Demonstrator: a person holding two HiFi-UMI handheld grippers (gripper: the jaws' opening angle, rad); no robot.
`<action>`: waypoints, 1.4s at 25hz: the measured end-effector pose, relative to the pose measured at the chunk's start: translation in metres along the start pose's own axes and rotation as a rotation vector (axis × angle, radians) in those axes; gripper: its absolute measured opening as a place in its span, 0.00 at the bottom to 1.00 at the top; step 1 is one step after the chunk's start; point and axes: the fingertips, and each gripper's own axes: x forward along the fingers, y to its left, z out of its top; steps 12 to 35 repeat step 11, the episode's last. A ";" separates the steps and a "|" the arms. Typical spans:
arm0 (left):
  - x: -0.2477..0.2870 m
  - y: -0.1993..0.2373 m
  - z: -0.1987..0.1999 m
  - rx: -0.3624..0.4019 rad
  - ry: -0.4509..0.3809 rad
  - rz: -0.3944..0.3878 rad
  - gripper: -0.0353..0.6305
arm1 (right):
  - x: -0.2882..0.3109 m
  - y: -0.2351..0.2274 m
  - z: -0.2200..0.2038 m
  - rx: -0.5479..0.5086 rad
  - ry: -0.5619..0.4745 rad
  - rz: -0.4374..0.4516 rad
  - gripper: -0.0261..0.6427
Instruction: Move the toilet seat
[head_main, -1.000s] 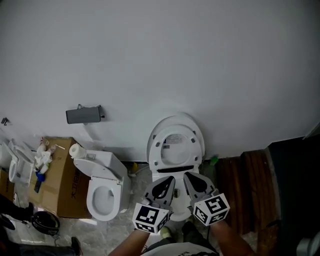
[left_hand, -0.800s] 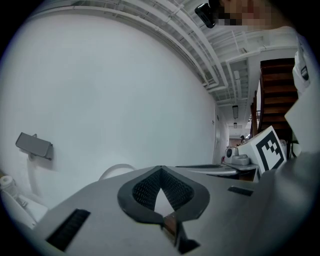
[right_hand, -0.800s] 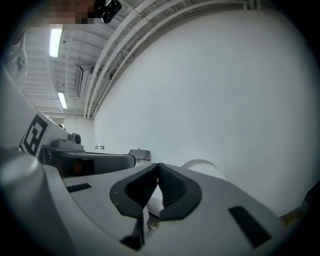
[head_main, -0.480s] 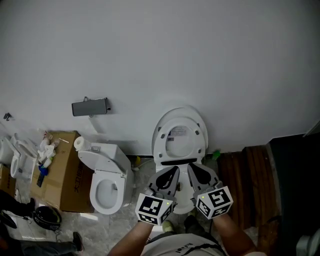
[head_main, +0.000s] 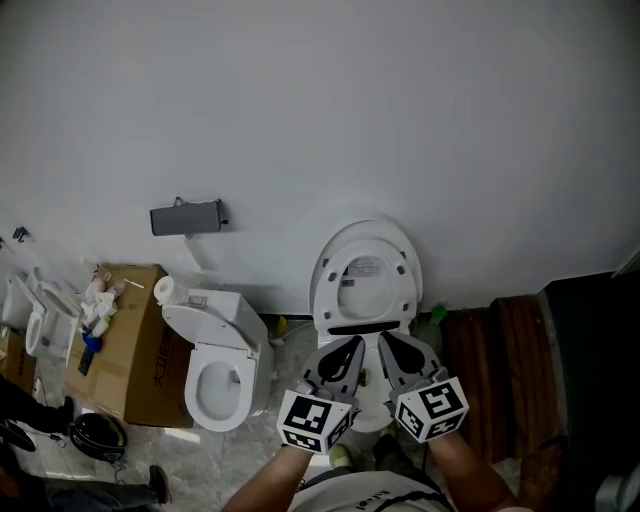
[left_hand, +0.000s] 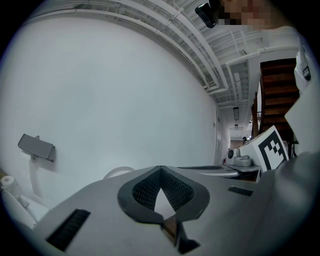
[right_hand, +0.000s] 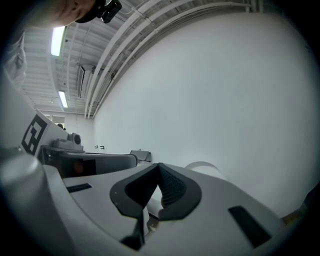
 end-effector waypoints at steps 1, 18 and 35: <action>0.000 0.000 0.000 0.001 0.000 0.000 0.06 | 0.000 0.000 -0.001 0.000 0.001 0.000 0.06; 0.003 0.002 -0.001 -0.001 -0.002 0.012 0.06 | 0.003 -0.004 -0.003 -0.003 0.011 0.004 0.06; 0.003 0.002 -0.001 -0.001 -0.002 0.012 0.06 | 0.003 -0.004 -0.003 -0.003 0.011 0.004 0.06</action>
